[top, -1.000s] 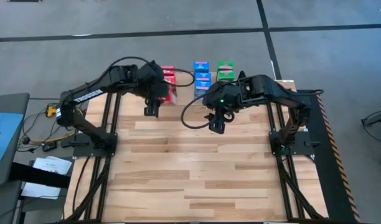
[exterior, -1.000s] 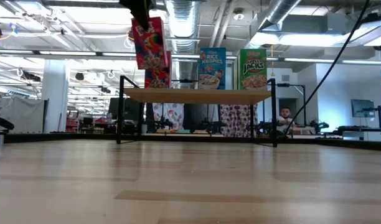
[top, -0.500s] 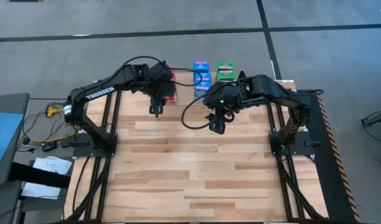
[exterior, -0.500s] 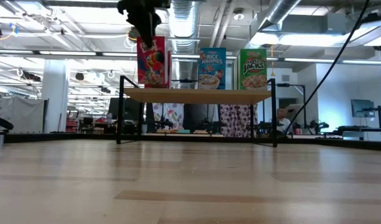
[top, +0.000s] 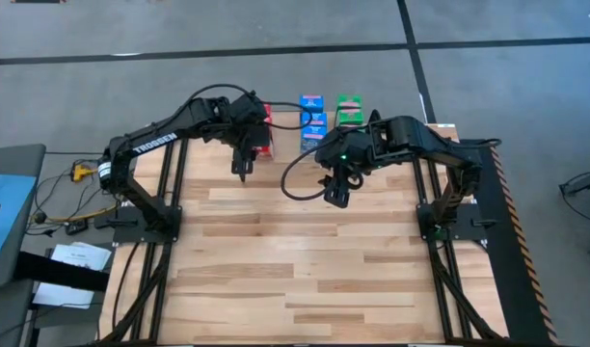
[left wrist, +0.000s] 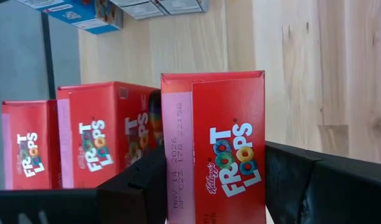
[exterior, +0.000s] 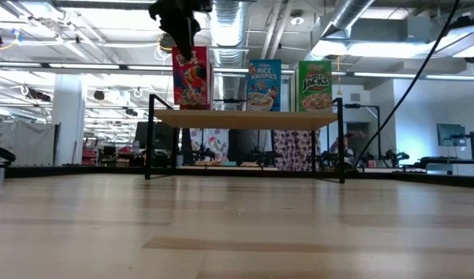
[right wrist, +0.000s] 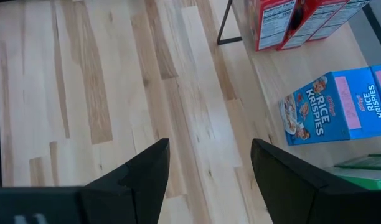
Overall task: Stack cereal on shelf
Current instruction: Put the red cereal box on the shelf
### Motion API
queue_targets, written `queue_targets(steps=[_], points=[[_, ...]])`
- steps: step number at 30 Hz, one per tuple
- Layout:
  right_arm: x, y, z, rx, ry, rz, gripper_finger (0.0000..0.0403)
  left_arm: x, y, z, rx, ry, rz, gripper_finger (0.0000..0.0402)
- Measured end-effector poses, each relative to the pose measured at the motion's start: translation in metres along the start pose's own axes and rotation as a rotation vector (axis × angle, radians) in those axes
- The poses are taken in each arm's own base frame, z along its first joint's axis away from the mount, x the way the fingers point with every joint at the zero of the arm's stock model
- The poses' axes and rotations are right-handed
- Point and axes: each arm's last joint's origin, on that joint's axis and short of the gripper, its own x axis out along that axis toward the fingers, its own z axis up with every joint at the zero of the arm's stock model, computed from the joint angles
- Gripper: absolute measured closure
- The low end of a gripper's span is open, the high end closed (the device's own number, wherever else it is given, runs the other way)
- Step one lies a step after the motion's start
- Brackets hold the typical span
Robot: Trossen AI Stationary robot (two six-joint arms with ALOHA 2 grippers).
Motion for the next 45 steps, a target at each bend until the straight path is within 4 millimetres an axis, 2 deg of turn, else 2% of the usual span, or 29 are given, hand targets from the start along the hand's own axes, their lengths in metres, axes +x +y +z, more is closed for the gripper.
queue_targets(steps=[24,45], points=[[-0.001,0.003,0.015,0.064,-0.155,0.035,0.0152,0.002,0.008,-0.003,-0.027,-0.034,-0.042,0.022],[-0.001,0.003,0.015,0.064,-0.153,0.034,0.0152,0.002,0.007,-0.005,-0.037,-0.02,-0.051,0.022]])
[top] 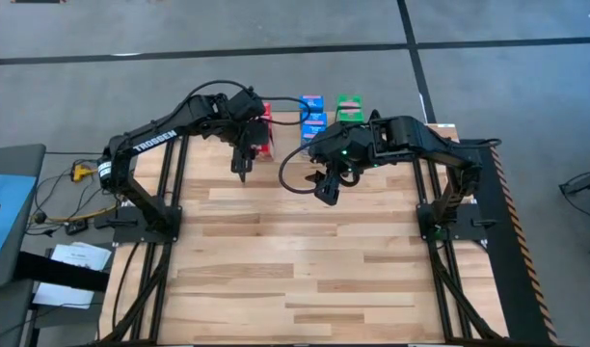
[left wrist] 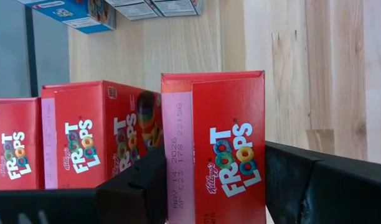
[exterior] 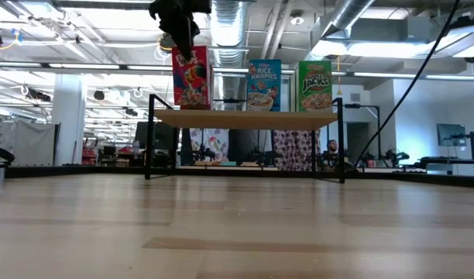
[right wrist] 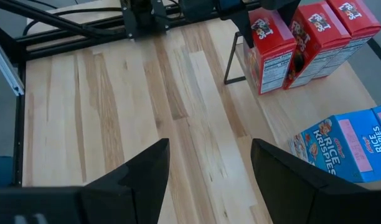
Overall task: Stack cereal on shelf
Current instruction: Put the red cereal box on the shelf
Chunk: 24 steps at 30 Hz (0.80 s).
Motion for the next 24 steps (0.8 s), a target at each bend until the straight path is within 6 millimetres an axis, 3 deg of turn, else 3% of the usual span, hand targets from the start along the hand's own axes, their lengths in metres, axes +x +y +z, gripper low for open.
queue_targets(steps=[24], points=[[0.0002,0.0,0.0002,0.0,-0.001,0.0,0.0152,0.0062,0.0042,-0.0016,-0.011,0.012,-0.024,0.022]])
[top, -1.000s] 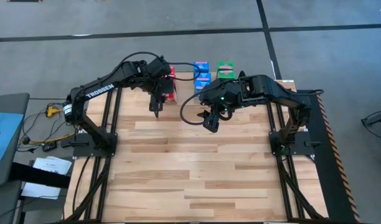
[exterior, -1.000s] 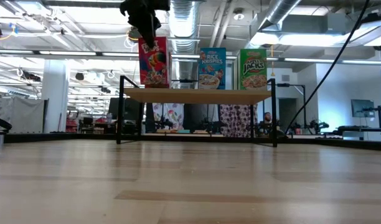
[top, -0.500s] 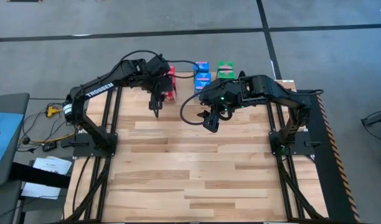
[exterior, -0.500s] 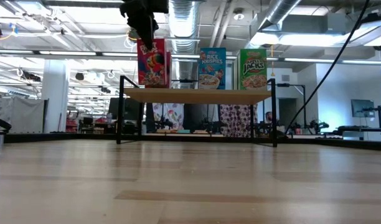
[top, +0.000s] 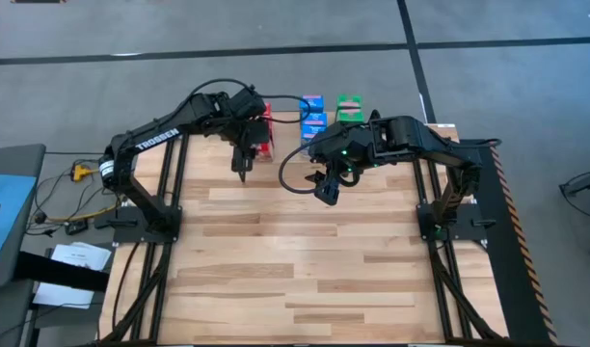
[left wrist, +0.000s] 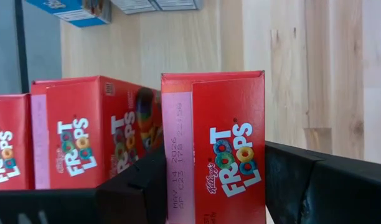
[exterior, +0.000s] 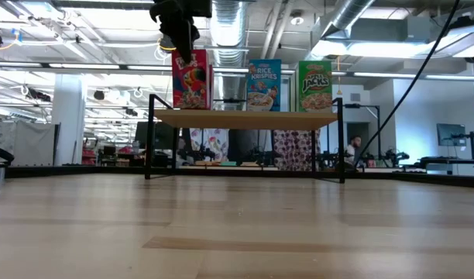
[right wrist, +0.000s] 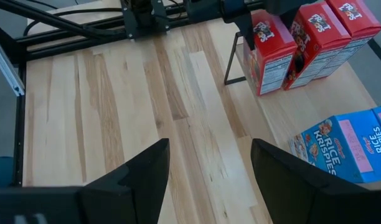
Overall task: Stack cereal on shelf
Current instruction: Put the red cereal box on the shelf
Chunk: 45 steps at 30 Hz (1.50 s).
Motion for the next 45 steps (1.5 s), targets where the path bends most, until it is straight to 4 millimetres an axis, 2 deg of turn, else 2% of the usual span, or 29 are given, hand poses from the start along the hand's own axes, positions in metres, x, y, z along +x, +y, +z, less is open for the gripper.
queue_targets(steps=[40,45], points=[[0.0,0.0,0.0001,0.0,-0.001,0.0,0.0152,0.0006,0.0006,0.0006,0.001,-0.007,-0.001,0.022],[0.0,0.0,0.0001,0.0,-0.001,0.0,0.0152,0.0008,0.0023,-0.0003,-0.014,0.001,0.015,0.0207]])
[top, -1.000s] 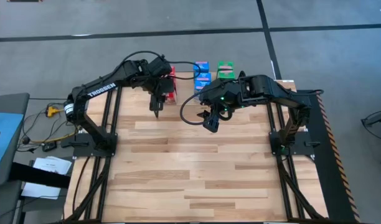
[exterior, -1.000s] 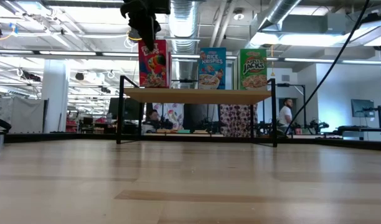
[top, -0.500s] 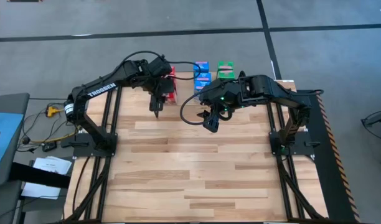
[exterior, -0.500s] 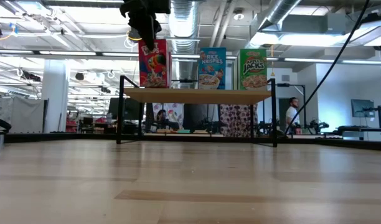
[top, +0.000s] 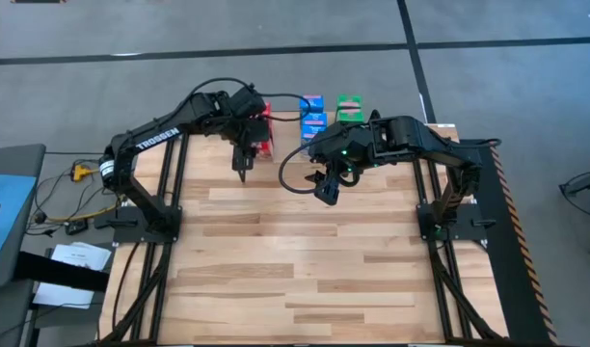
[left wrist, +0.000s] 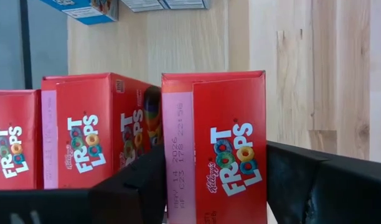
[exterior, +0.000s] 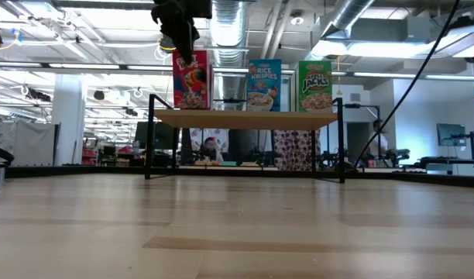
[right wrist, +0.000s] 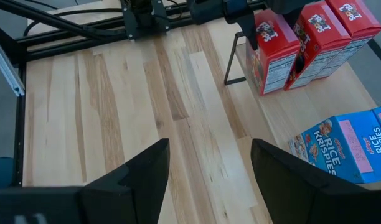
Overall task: Stack cereal on shelf
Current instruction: Put the red cereal box on the shelf
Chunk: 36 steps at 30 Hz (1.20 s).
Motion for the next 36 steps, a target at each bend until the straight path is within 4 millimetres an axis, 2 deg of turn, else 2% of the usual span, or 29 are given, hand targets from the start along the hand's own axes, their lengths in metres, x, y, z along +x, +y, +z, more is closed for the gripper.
queue_targets(steps=[6,36], points=[[0.0,0.0,0.0,0.0,0.0,0.0,0.0152,-0.0001,0.0001,0.0,0.003,-0.004,-0.007,0.0196],[0.0,0.0,0.0,0.0,0.0,0.0,0.0152,0.0003,0.0046,0.0007,-0.047,-0.029,0.004,0.0195]])
